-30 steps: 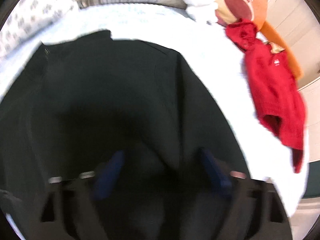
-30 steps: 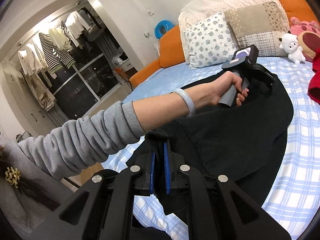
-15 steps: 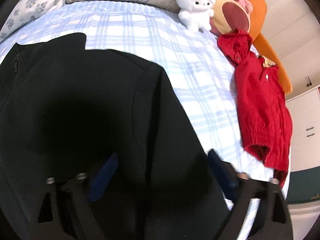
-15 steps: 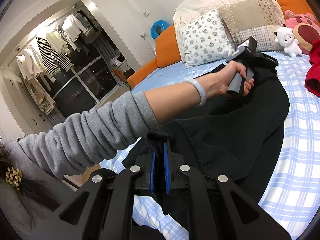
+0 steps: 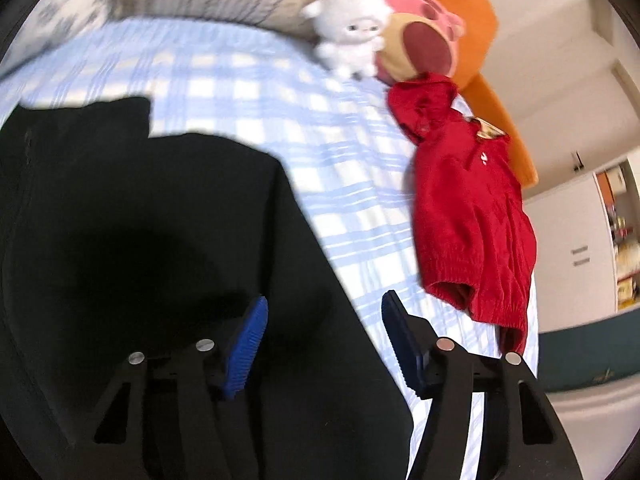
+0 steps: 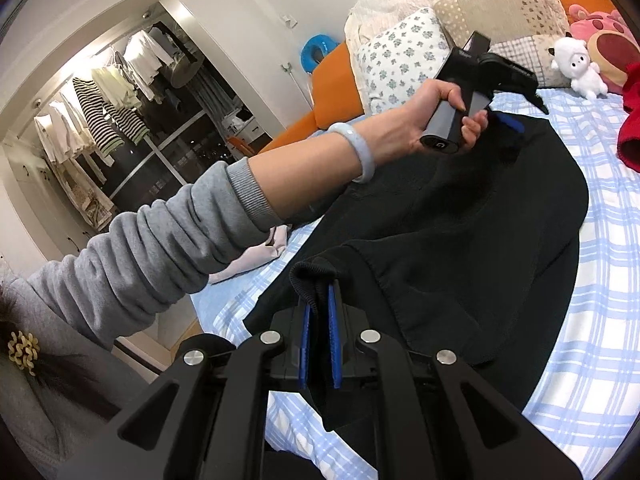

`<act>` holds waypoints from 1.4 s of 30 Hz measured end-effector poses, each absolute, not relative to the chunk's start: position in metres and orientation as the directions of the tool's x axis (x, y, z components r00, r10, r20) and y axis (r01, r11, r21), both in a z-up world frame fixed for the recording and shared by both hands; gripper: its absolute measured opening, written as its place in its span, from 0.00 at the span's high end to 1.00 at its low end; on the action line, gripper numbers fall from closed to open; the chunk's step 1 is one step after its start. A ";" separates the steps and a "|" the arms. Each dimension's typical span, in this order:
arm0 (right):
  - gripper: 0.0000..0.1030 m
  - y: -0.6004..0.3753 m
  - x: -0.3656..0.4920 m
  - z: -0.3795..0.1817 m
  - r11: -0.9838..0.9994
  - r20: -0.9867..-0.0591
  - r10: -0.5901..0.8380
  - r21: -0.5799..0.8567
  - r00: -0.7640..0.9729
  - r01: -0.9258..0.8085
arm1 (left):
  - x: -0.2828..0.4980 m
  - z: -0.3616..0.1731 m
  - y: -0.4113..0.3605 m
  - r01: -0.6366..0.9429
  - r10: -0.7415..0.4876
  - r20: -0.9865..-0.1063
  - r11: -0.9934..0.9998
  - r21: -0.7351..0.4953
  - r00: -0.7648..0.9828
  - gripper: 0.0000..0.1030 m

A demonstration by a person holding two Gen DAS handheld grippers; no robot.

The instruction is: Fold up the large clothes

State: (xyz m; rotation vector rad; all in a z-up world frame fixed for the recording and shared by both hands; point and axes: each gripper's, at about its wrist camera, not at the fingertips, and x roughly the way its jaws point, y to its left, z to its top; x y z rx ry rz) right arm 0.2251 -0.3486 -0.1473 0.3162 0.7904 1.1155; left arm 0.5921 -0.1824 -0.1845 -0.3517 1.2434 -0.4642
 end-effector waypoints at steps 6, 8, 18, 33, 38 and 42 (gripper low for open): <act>0.90 -0.354 0.225 -0.148 0.435 -0.401 0.889 0.593 0.221 -0.677 | 0.608 -0.214 -0.196 0.133 -0.370 -0.901 0.928 -0.348 0.228 0.42; 0.90 -0.360 0.225 -0.150 0.445 -0.403 0.885 0.589 0.233 -0.675 | 0.611 -0.222 -0.200 0.138 -0.339 -0.913 0.939 -0.315 0.227 0.51; 0.90 -0.350 0.209 -0.161 0.495 -0.471 0.845 0.507 0.254 -0.706 | 0.604 -0.147 -0.179 0.327 -0.624 -0.676 0.781 -0.531 0.392 0.91; 0.89 -0.270 0.185 -0.236 0.495 -0.596 0.795 0.534 0.110 -0.685 | 0.609 -0.259 -0.078 0.053 -0.595 -0.712 0.780 -0.624 0.372 0.87; 0.24 -0.263 0.176 -0.238 0.518 -0.656 0.748 0.480 0.102 -0.708 | 0.602 -0.246 -0.070 0.054 -0.627 -0.667 0.743 -0.667 0.403 0.46; 0.14 -0.294 0.171 -0.203 0.551 -0.610 0.761 0.425 0.223 -0.718 | 0.592 -0.210 -0.064 0.116 -0.574 -0.653 0.788 -0.605 0.495 0.09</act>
